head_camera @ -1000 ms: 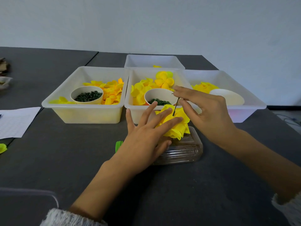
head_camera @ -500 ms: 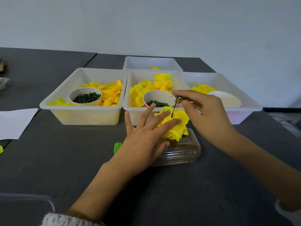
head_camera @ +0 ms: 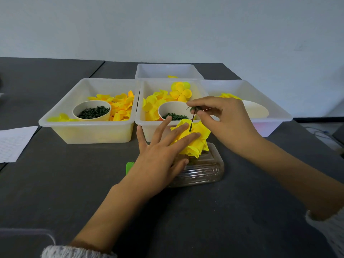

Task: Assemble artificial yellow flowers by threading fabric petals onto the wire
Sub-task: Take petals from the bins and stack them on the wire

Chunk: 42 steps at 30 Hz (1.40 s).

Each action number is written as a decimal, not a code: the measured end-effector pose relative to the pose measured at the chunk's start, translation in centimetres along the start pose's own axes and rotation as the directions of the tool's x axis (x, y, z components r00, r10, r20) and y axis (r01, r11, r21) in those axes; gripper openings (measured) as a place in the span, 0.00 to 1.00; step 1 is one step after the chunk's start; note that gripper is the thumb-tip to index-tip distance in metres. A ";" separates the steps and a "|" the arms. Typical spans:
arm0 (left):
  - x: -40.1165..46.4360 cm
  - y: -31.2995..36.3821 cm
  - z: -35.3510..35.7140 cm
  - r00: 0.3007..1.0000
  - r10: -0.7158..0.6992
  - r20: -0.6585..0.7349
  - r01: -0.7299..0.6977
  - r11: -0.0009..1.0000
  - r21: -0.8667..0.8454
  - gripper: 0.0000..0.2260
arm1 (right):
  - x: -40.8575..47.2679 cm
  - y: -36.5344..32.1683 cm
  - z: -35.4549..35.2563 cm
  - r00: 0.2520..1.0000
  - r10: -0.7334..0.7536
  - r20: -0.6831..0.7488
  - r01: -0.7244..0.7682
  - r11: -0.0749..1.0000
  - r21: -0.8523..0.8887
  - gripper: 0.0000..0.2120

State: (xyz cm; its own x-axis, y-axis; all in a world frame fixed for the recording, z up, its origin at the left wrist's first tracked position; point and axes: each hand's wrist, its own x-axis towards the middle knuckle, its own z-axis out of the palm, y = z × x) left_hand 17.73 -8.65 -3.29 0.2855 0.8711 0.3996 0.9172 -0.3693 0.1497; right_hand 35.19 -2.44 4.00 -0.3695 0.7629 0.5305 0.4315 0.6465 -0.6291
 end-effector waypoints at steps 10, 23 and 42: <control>-0.1 0.1 0.1 1.000 -0.010 0.005 0.010 1.000 0.019 0.28 | -0.4 -0.1 0.2 0.994 0.081 -0.079 -0.065 0.982 0.179 0.11; -0.1 0.0 0.2 1.000 -0.009 -0.002 0.009 1.000 0.018 0.29 | -0.5 0.4 0.4 0.992 0.086 -0.094 -0.065 0.975 0.213 0.14; -0.1 0.2 -0.1 1.000 -0.001 0.027 -0.001 0.999 0.040 0.28 | 1.5 1.1 1.0 0.977 0.185 0.108 -0.176 0.980 -0.092 0.08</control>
State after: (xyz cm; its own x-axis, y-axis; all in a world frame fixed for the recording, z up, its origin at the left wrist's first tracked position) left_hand 17.82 -8.85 -3.22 0.2923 0.8796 0.3753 0.9274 -0.3565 0.1132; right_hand 34.33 -0.60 3.52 -0.3701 0.8646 0.3398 0.5638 0.4998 -0.6576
